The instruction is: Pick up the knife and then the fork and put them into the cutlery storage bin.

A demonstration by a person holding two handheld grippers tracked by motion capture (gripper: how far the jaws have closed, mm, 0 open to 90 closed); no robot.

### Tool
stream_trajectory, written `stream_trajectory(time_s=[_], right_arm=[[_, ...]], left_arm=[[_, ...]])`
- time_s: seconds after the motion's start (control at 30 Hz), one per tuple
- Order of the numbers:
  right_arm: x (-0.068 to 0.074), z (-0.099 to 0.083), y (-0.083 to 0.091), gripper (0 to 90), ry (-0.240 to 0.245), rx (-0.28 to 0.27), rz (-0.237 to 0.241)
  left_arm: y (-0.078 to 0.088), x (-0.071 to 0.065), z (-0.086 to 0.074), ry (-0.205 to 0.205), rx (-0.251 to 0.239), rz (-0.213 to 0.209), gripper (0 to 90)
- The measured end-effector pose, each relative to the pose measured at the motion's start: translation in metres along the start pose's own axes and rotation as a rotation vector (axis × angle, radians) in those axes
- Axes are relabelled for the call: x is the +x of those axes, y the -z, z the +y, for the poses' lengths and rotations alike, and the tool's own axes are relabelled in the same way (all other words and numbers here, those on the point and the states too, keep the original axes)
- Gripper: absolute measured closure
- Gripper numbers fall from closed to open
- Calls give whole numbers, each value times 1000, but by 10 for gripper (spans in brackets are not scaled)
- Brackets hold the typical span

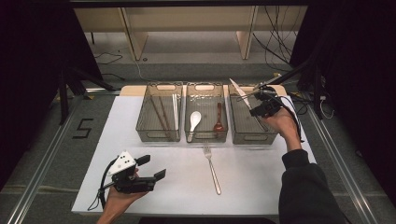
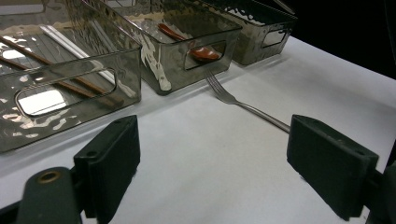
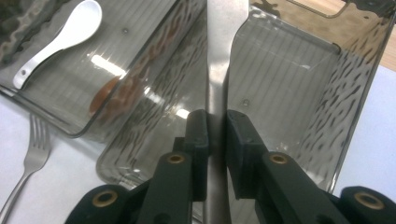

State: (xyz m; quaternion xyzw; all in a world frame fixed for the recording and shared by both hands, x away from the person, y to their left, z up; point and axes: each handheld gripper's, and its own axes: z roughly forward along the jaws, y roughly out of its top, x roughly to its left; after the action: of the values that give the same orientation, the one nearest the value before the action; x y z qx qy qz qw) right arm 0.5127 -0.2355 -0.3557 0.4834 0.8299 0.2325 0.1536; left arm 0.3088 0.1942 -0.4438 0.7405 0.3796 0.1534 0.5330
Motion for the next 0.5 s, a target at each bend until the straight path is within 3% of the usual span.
stream_trajectory(time_s=[0.5], right_arm=[[-10, -1, -11, 802, -11, 1, -48]], left_arm=[[0, 0, 0, -4, 3, 0, 170]])
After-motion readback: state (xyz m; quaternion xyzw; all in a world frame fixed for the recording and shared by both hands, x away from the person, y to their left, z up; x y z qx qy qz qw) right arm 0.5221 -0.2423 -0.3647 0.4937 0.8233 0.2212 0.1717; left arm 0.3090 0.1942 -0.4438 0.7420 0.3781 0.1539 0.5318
